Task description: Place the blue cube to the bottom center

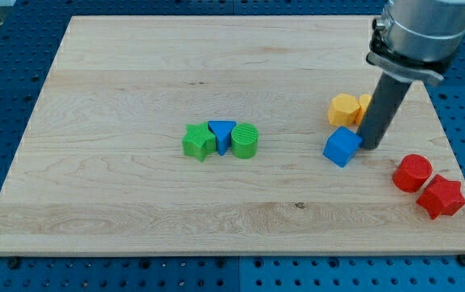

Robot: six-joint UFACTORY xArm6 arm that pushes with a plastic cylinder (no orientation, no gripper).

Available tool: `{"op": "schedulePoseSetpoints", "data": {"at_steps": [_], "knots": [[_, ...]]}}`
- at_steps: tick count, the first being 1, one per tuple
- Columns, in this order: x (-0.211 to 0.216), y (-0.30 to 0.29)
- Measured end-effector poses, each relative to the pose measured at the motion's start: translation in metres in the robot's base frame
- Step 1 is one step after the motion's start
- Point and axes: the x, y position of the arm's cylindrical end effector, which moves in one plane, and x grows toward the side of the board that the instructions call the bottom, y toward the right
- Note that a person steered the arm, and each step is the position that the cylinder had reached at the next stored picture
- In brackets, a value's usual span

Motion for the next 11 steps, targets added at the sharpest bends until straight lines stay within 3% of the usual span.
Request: {"op": "schedulePoseSetpoints", "data": {"at_steps": [2, 6, 8, 10, 11], "knots": [[0.069, -0.05], [0.022, -0.005], [0.012, -0.065], [0.033, -0.151], [0.036, -0.153]]}}
